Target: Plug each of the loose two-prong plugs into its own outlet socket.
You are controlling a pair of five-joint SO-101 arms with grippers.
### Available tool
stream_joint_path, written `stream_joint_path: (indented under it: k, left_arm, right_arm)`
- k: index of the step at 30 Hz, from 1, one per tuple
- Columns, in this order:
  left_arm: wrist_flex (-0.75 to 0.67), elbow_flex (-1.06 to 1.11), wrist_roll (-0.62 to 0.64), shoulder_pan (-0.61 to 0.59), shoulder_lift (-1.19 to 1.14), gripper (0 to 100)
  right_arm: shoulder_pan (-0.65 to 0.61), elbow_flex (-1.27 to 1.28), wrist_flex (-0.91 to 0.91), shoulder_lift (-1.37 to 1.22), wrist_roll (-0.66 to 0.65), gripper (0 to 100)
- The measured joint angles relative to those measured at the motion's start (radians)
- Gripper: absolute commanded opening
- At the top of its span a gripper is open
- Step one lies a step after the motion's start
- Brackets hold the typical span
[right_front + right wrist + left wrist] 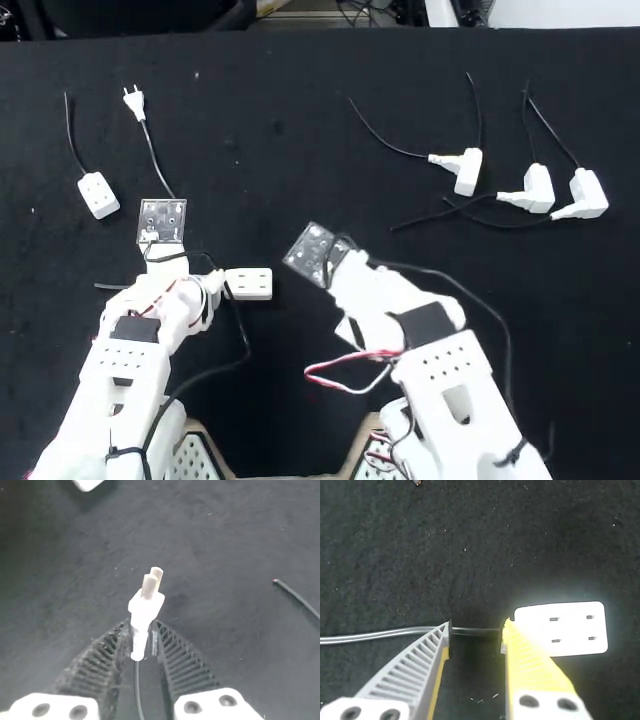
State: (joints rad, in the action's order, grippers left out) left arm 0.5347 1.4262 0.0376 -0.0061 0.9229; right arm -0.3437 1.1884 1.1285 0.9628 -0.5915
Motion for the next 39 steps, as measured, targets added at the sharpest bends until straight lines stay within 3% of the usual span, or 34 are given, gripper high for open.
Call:
stream_joint_path:
  k: [12,19,32,39]
  left_arm:
    - [0.0,0.0,0.0,0.0,0.0,18]
    - [0.0,0.0,0.0,0.0,0.0,18]
    - [0.0,0.0,0.0,0.0,0.0,18]
    - [0.0,0.0,0.0,0.0,0.0,18]
  right_arm:
    - [-0.005,-0.098,-0.018,-0.391,0.003,1.4]
    - [-0.015,-0.101,-0.084,-0.528,0.092,16.2]
    - [-0.014,-0.124,-0.104,-0.56,0.11,14.2]
    - [-0.012,-0.137,-0.164,-0.56,0.238,14.1]
